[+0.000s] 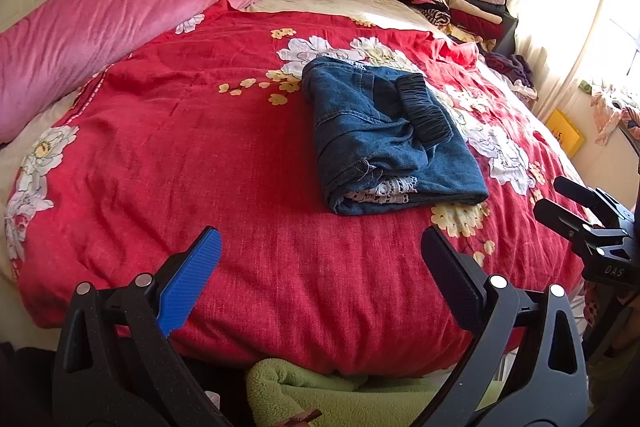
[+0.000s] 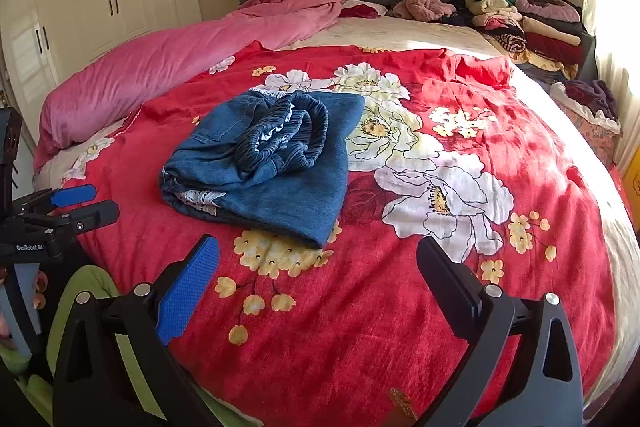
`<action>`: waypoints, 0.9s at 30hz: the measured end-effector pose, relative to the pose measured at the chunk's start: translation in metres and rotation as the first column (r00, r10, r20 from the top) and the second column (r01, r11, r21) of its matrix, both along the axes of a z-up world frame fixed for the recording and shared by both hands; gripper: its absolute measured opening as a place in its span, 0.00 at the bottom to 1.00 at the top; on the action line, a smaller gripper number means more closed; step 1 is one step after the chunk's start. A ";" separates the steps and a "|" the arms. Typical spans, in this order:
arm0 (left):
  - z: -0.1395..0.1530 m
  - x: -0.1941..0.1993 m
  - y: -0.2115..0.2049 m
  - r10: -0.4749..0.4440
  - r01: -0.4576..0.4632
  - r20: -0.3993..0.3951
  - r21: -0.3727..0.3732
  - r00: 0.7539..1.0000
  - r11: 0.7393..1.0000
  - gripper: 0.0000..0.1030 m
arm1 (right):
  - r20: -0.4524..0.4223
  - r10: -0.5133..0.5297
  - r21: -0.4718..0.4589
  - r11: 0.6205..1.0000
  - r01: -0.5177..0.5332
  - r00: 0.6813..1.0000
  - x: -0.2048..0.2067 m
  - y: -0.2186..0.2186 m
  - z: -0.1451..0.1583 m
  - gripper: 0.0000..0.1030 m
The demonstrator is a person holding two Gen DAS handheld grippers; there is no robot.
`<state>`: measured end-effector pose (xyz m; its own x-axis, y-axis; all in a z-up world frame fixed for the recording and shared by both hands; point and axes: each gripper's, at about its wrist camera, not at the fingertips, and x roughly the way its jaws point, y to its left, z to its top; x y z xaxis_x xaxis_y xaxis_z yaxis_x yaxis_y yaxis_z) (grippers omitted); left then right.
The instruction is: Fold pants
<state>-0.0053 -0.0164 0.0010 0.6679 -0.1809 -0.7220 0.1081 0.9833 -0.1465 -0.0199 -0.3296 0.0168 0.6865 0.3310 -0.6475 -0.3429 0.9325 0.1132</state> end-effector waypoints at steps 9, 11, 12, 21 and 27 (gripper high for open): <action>0.000 0.000 0.000 0.000 0.000 0.000 0.000 1.000 1.000 0.91 | -0.005 -0.003 -0.002 1.000 0.003 1.000 0.000 0.000 -0.001 0.96; 0.000 -0.001 0.000 0.001 -0.001 0.001 0.001 1.000 1.000 0.91 | -0.006 -0.002 -0.001 1.000 0.002 1.000 0.000 -0.001 -0.001 0.96; 0.000 0.000 0.000 0.001 -0.001 0.000 -0.001 1.000 1.000 0.91 | -0.005 -0.002 -0.002 1.000 0.002 1.000 0.000 0.000 -0.001 0.96; 0.000 0.000 0.001 -0.001 0.001 -0.001 0.000 1.000 1.000 0.91 | -0.005 0.001 0.000 1.000 -0.001 1.000 0.000 -0.001 -0.002 0.96; 0.000 0.000 0.001 0.000 0.000 -0.001 -0.001 1.000 1.000 0.91 | -0.006 0.001 0.000 1.000 -0.001 1.000 0.001 0.000 -0.002 0.96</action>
<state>-0.0053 -0.0155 0.0015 0.6673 -0.1816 -0.7223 0.1083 0.9832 -0.1471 -0.0193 -0.3297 0.0147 0.6819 0.3318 -0.6518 -0.3434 0.9321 0.1153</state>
